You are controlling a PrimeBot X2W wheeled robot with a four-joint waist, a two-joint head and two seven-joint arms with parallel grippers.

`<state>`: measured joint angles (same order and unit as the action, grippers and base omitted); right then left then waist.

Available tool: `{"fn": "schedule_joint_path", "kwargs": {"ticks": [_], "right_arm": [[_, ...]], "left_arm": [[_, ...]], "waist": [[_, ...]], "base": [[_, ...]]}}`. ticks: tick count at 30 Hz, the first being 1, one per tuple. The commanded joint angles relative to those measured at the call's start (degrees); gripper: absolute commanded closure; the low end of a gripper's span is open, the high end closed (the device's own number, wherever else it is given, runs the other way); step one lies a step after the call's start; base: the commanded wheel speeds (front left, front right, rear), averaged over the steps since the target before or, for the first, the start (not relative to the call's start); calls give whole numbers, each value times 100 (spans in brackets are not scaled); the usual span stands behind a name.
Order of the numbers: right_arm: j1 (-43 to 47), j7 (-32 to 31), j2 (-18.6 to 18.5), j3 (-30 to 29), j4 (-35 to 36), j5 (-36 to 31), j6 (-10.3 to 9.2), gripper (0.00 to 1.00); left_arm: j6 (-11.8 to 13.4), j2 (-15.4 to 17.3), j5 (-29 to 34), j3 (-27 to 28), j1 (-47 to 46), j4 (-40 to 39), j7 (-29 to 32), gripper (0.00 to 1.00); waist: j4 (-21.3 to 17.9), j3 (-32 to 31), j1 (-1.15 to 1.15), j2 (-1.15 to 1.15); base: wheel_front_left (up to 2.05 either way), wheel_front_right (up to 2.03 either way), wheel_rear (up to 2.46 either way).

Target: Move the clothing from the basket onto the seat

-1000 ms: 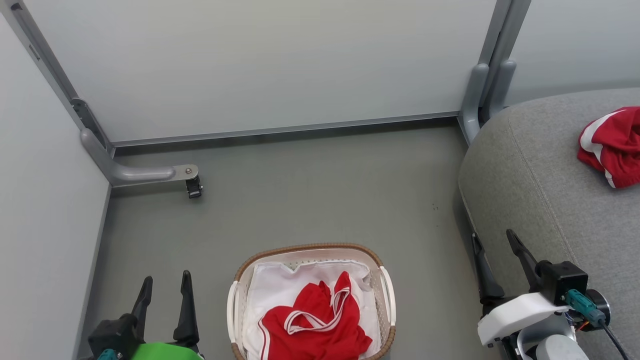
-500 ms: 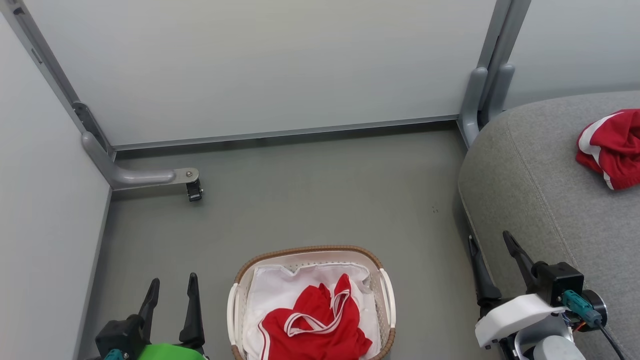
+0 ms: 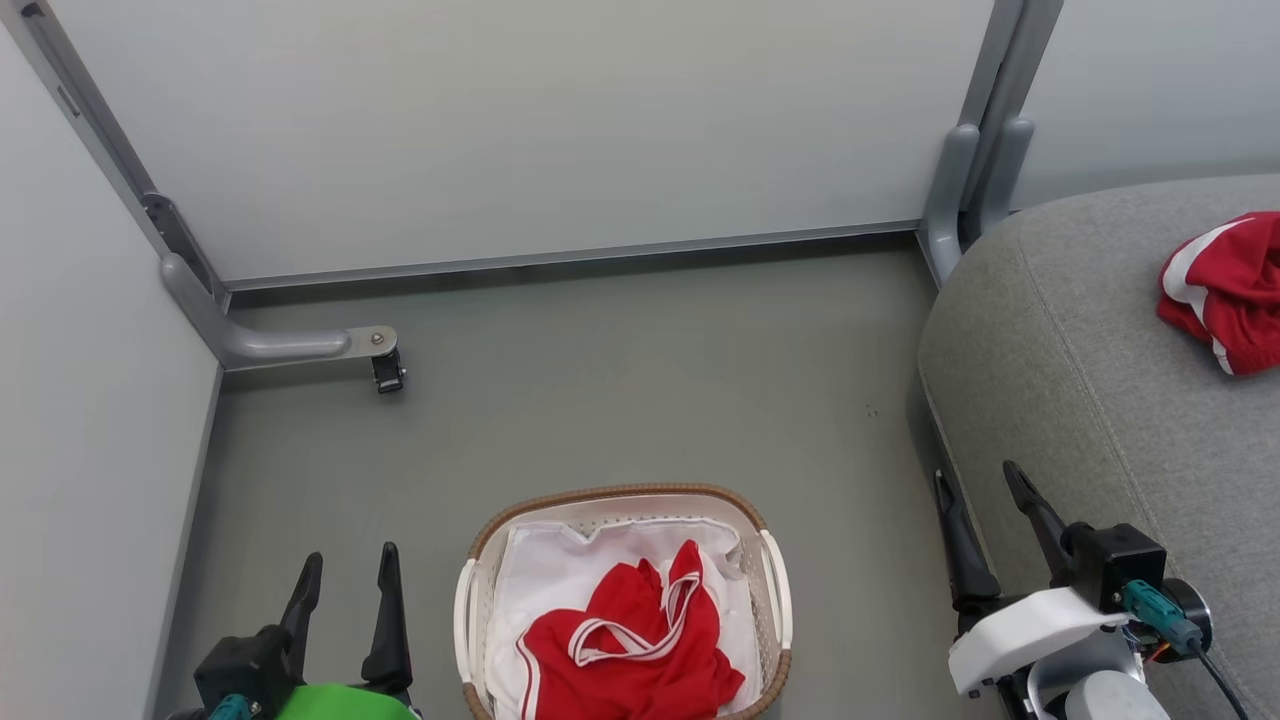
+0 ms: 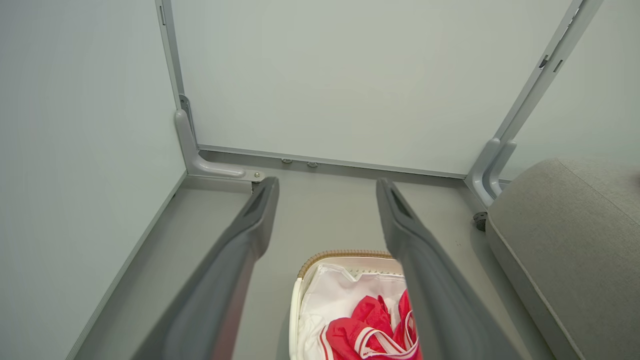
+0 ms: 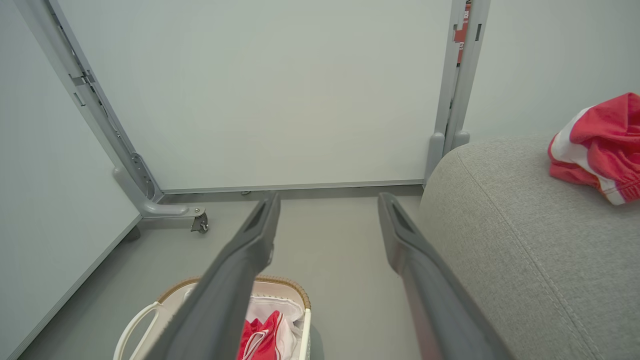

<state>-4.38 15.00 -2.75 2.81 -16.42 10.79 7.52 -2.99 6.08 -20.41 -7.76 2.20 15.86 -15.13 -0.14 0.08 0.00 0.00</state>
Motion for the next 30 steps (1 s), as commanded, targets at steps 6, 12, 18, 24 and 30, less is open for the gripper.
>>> {"fn": "schedule_joint_path", "kwargs": {"ticks": [6, 12, 18, 24, 30], "right_arm": [[-103, 28, -26, -30, 46, -46, -6, 0], [-262, 28, -26, -172, 127, -142, -6, 0], [-615, 28, -25, -378, 331, -278, -6, 0], [-1130, 28, -24, -389, 565, -344, -6, 0], [-1617, 28, -24, -367, 768, -242, -6, 0]], "left_arm": [[-63, -42, 105, -30, -138, 23, -3, 0], [-124, 60, 287, -195, -535, 126, -4, 0], [-237, 141, 604, -566, -1483, 461, 91, 0], [-400, 169, 970, -1296, -2621, 1246, 390, 0], [-447, 191, 1248, -2239, -3548, 2205, 635, 0]], "waist": [[-13, 169, 0, 0], [-14, 555, 0, 0], [-100, 1296, 0, 0], [-317, 2249, 0, 0], [-631, 3160, 0, 0]], "base": [[0, 0, 0], [0, 0, 0], [0, 0, 0], [0, 0, 0], [0, 0, 0]]}}
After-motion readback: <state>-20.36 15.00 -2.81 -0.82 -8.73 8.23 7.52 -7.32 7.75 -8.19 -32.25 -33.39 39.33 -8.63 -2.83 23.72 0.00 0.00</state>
